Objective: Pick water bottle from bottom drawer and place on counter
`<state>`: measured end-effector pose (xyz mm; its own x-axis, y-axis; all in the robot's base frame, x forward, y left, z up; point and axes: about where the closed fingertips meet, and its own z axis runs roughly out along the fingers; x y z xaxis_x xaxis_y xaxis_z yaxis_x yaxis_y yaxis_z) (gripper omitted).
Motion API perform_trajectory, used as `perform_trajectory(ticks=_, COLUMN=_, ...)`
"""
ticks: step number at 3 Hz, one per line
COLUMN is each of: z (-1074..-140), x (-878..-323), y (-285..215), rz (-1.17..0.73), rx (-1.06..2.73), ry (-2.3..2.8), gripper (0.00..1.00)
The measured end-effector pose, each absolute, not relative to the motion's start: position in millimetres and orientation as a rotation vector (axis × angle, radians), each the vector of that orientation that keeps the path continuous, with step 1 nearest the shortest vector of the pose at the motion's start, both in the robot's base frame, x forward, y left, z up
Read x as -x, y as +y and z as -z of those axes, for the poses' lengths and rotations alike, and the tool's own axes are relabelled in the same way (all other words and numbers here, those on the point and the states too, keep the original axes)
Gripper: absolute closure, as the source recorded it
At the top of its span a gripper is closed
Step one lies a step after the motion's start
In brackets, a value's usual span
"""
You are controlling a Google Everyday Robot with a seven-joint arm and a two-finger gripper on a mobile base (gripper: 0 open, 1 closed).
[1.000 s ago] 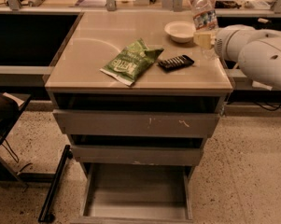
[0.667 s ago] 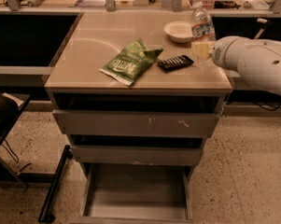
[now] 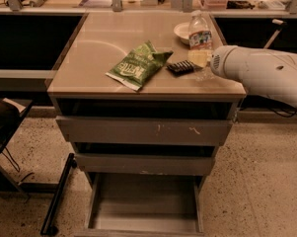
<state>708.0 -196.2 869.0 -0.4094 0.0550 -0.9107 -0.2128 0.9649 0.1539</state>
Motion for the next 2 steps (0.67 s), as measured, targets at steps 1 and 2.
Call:
perform_trajectory(ticks=1, z=-891, x=-737, y=-179, rz=-0.313, rx=0.102, ry=1.893, gripper=1.00)
perform_trajectory(ticks=2, z=-917, x=-782, y=-156, rz=-0.339, rx=0.063, ry=1.802, gripper=1.00)
